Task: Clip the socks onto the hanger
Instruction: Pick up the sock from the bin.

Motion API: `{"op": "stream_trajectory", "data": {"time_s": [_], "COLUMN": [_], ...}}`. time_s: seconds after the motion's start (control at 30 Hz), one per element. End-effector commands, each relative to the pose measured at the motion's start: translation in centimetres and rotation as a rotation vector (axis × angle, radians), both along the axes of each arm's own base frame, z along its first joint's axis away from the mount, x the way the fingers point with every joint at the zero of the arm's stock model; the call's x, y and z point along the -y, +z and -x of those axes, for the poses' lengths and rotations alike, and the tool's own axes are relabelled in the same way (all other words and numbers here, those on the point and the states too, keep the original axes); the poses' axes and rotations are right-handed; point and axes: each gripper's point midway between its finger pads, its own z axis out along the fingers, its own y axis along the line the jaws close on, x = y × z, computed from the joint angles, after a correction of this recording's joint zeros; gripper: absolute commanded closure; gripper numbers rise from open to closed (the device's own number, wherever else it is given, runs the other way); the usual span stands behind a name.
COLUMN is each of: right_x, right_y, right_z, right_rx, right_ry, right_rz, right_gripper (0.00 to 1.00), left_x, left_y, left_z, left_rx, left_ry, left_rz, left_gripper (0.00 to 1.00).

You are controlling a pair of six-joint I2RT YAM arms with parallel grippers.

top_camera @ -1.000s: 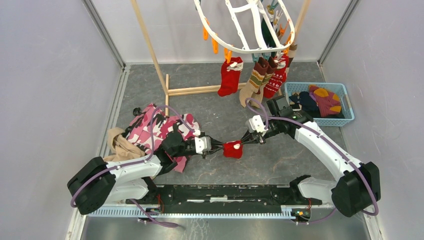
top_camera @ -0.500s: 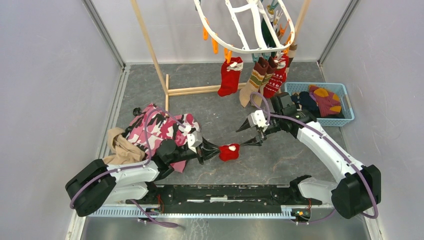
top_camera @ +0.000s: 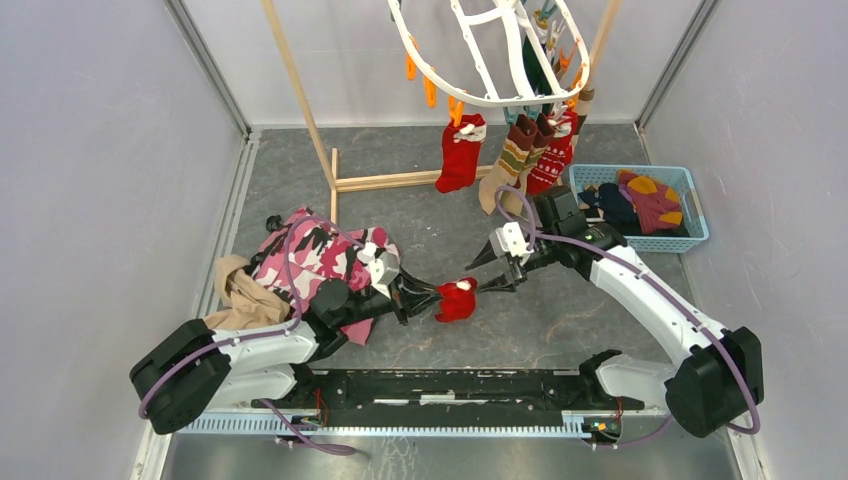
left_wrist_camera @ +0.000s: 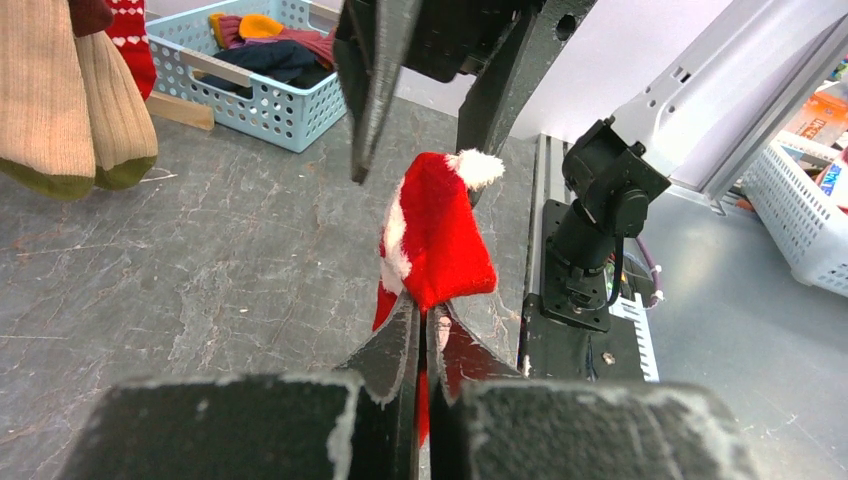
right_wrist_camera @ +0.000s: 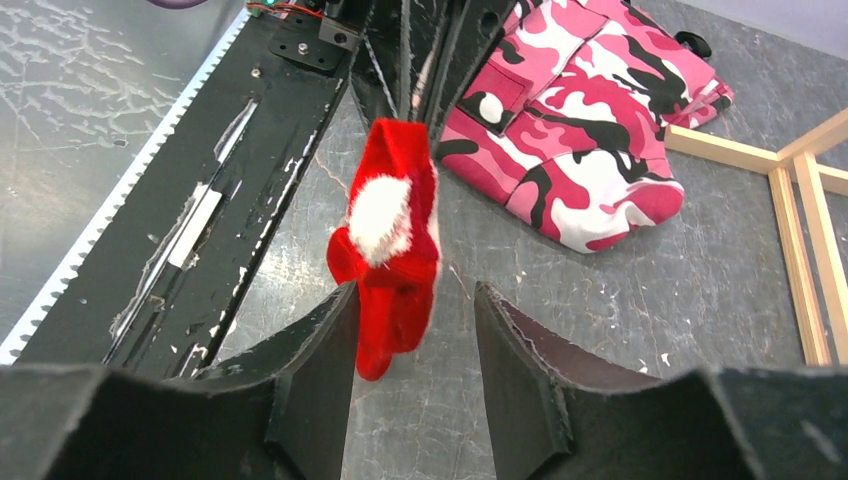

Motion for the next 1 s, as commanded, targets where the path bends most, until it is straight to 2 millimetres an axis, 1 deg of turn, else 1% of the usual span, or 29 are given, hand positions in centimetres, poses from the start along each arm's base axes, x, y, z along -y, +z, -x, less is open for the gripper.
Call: {"op": "stream_trajectory", "data": {"time_s": [0.0, 0.13, 0.23, 0.3, 0.37, 0.5, 0.6, 0.77, 0.83, 0.9, 0.97], "right_x": [-0.4, -0.5, -0.5, -0.4, -0.4, -0.5, -0.5, -0.5, -0.3, 0.0, 0.2], "right_y": [0.7, 1.0, 1.2, 1.3, 1.4, 1.6, 1.8, 2.2, 2.4, 2.6, 2.8], "right_z": [0.6, 0.7, 0.9, 0.8, 0.7, 0.8, 0.9, 0.6, 0.2, -0.1, -0.2], "right_rx": [0.013, 0.029, 0.043, 0.050, 0.051, 0.041, 0.027, 0.017, 0.015, 0.024, 0.031], "right_ry": [0.029, 0.036, 0.041, 0.038, 0.037, 0.041, 0.043, 0.029, 0.009, -0.003, -0.008], "right_rz": [-0.027, -0.034, -0.041, -0.042, -0.041, -0.043, -0.047, -0.045, -0.039, -0.040, -0.044], "right_gripper": [0.52, 0.62, 0.79, 0.92, 1.00, 1.00, 1.00, 1.00, 1.00, 1.00, 1.00], "left_x": [0.6, 0.7, 0.7, 0.6, 0.6, 0.2, -0.1, -0.7, -1.1, -1.7, -2.3], "left_y": [2.7, 2.5, 2.3, 2.2, 2.0, 1.5, 1.2, 1.6, 2.2, 2.4, 3.1], "left_z": [-0.7, -0.7, -0.7, -0.8, -0.9, -0.9, -0.9, -0.6, -0.6, -1.1, -1.5], "left_rx": [-0.026, -0.045, -0.052, -0.054, -0.054, -0.047, -0.038, 0.001, 0.022, 0.014, 0.015], "left_ry": [0.015, 0.013, 0.014, 0.017, 0.025, 0.042, 0.053, 0.054, 0.069, 0.112, 0.159], "left_rz": [0.083, 0.082, 0.079, 0.074, 0.061, 0.030, 0.004, -0.026, -0.032, -0.042, -0.037], "left_gripper": [0.98, 0.98, 0.98, 0.98, 0.98, 0.98, 0.92, 0.67, 0.57, 0.42, 0.23]}}
